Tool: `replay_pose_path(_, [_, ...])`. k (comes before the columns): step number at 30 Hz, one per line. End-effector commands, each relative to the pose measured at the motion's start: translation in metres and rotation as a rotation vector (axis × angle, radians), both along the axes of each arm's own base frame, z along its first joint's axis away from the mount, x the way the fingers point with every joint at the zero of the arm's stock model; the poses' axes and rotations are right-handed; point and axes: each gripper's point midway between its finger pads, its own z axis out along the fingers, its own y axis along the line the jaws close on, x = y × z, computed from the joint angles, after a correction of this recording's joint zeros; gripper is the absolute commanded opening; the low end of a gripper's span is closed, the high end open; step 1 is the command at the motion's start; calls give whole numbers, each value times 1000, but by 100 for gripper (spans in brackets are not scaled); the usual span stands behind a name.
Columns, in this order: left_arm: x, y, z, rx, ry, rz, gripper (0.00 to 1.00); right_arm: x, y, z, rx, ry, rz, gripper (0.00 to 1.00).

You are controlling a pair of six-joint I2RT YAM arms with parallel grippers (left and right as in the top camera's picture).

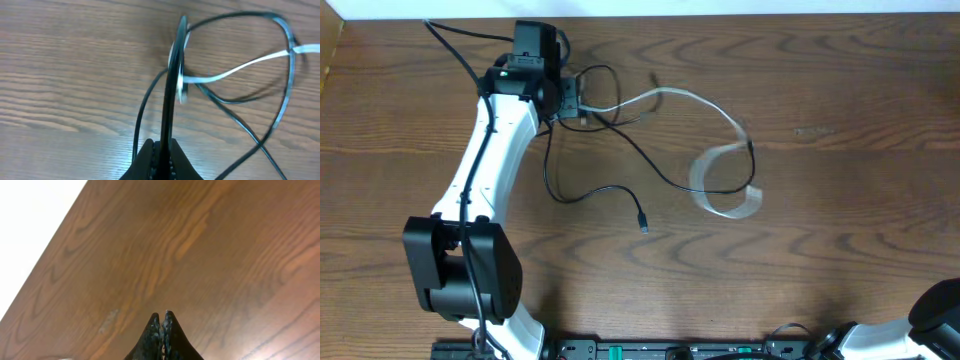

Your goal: Untangle cables

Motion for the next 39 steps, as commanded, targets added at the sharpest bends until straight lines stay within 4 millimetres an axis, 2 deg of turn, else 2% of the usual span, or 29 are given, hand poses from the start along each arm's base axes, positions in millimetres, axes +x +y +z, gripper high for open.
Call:
replay_pose_path(1, [-2, 8, 13, -11, -22, -1, 7, -3, -7, -4, 22, -2, -15, 1])
replay_pose_path(2, [-3, 2, 13, -34, -19, -32, 8, 4, 2, -2, 42, -33, 40, 1])
replay_pose_path(4, [-6, -24, 17, -117, -22, -163, 7, 24, 28, 8, 59, -117, 232, 4])
replay_pose_path(8, [-19, -75, 41, -248, -70, -394, 7, 49, 91, 26, 97, -255, 569, 24])
replay_pose_path(11, [-36, -113, 75, -332, -150, -570, 7, 57, 129, 28, 116, -276, 714, 38])
replay_pose_path(15, [-55, -145, 143, -426, -331, -681, 7, 66, 176, 29, 148, -280, 841, 53])
replay_pose_path(20, [-67, -149, 212, -531, -499, -608, 7, 72, 229, 36, 201, -316, 978, 61])
replay_pose_path(23, [-74, -147, 238, -593, -545, -558, 7, 73, 255, 38, 221, -326, 1045, 64])
replay_pose_path(34, [-79, -158, 281, -868, -553, -455, 8, 64, 353, 39, 257, -312, 1283, 66])
replay_pose_path(39, [-85, -166, 298, -947, -567, -499, 7, 59, 395, 45, 302, -330, 1353, 69])
